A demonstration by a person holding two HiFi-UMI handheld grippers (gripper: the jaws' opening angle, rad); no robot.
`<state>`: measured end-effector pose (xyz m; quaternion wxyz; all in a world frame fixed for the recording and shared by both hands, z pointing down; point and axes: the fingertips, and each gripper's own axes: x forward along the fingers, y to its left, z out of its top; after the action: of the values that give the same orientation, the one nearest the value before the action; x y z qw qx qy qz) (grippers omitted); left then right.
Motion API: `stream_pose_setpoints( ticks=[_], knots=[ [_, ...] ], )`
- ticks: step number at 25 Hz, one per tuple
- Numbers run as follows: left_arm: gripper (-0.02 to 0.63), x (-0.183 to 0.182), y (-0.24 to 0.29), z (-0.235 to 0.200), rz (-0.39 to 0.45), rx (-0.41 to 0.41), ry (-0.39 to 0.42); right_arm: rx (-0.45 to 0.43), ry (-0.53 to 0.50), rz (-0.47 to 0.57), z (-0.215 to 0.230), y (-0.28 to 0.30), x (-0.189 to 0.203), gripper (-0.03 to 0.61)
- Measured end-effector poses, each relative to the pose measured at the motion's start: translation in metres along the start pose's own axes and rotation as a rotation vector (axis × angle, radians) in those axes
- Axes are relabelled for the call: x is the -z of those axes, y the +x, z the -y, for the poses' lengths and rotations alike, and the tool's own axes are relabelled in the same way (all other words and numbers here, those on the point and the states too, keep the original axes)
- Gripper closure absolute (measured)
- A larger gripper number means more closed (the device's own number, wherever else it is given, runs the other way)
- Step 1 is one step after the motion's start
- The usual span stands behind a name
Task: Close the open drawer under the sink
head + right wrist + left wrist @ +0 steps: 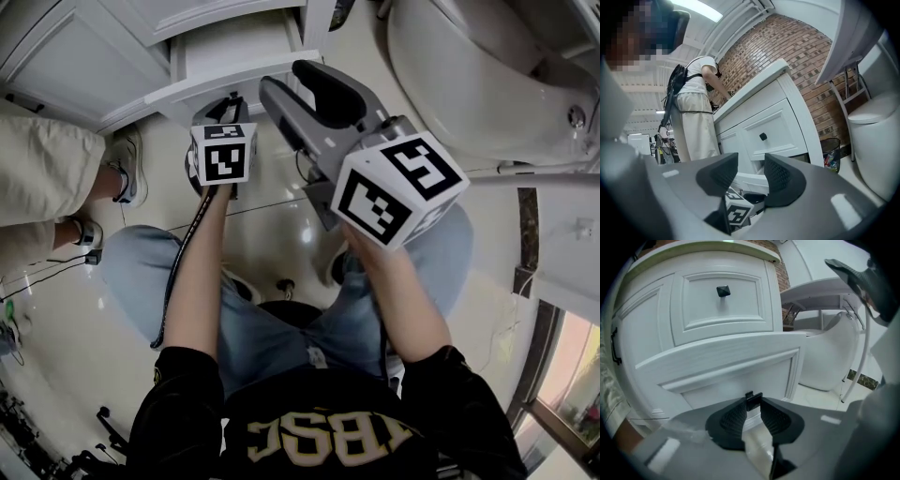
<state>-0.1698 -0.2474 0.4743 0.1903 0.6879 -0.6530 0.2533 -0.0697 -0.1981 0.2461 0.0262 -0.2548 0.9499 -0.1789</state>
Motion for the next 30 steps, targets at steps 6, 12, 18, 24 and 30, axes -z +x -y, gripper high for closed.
stream_pose_setpoints(
  ticks=[6, 12, 18, 24, 30],
  knots=[
    [0.523, -0.021, 0.038, -0.026, -0.021, -0.104, 0.11, 0.018, 0.012, 0.007, 0.006, -0.006, -0.002, 0.402],
    [0.525, -0.048, 0.07, -0.055, -0.04, -0.105, 0.146, 0.01, 0.005, 0.042, 0.0, -0.019, -0.015, 0.402],
    [0.525, -0.067, 0.072, -0.054, -0.087, -0.166, 0.323, 0.034, 0.013, 0.023, 0.006, -0.003, -0.003, 0.403],
    [0.505, -0.06, 0.057, -0.049, 0.06, -0.109, 0.221, 0.003, -0.027, 0.01, -0.005, 0.001, 0.003, 0.411],
    [0.423, -0.072, 0.005, -0.039, 0.205, -0.022, 0.173, 0.022, -0.092, 0.007, -0.003, -0.004, -0.002, 0.411]
  ],
)
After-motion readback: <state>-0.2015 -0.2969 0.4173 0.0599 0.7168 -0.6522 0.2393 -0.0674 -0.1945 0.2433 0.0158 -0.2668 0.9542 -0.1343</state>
